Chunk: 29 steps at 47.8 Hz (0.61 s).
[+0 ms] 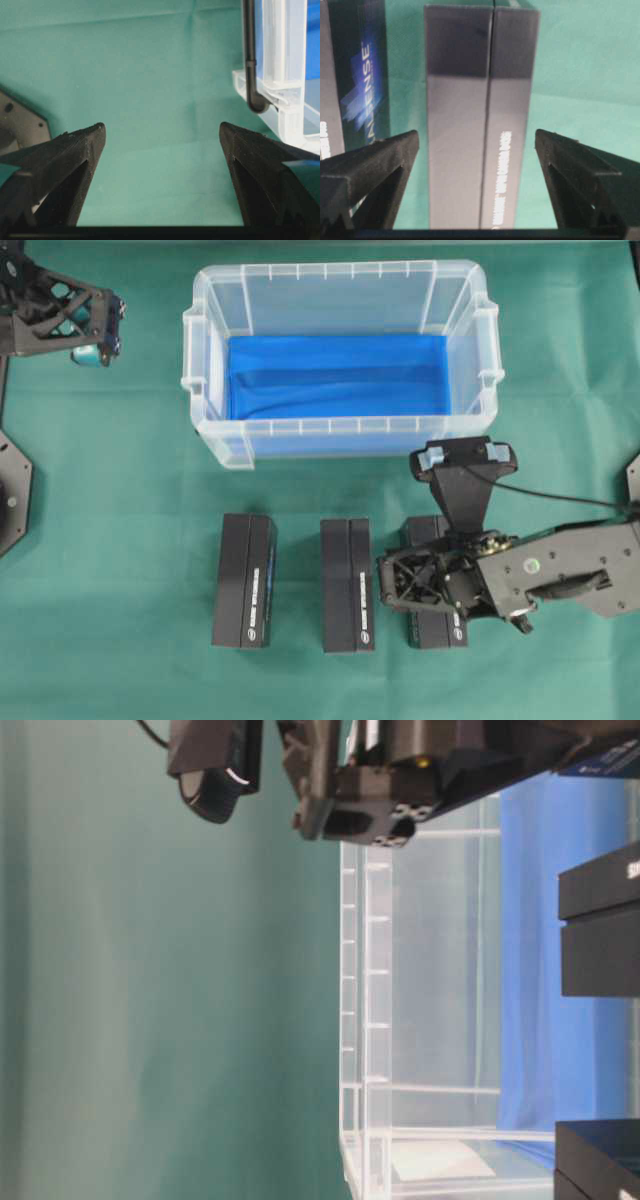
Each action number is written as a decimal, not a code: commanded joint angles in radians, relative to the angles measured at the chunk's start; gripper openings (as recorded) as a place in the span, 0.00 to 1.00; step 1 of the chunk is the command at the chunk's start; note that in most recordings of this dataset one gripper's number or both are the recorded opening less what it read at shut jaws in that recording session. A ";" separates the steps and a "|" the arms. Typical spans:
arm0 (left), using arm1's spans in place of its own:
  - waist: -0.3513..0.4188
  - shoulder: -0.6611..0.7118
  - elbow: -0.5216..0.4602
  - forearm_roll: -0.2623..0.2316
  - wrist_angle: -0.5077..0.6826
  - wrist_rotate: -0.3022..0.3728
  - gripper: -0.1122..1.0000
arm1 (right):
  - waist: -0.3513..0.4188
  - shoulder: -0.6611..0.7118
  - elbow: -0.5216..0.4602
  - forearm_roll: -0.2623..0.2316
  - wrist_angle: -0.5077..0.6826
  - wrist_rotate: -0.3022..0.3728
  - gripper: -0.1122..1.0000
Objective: Take out the box from the case.
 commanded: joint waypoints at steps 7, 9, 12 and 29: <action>0.003 -0.005 -0.012 0.003 -0.008 0.000 0.95 | 0.002 -0.032 -0.023 -0.014 0.031 0.000 0.94; 0.003 -0.006 -0.011 0.003 -0.008 0.000 0.95 | 0.002 -0.034 -0.025 -0.014 0.031 -0.002 0.94; 0.002 -0.005 -0.011 0.003 -0.008 0.000 0.95 | 0.002 -0.034 -0.025 -0.014 0.031 0.000 0.94; 0.003 -0.005 -0.011 0.003 -0.008 0.000 0.95 | 0.000 -0.083 -0.058 -0.014 0.060 0.000 0.93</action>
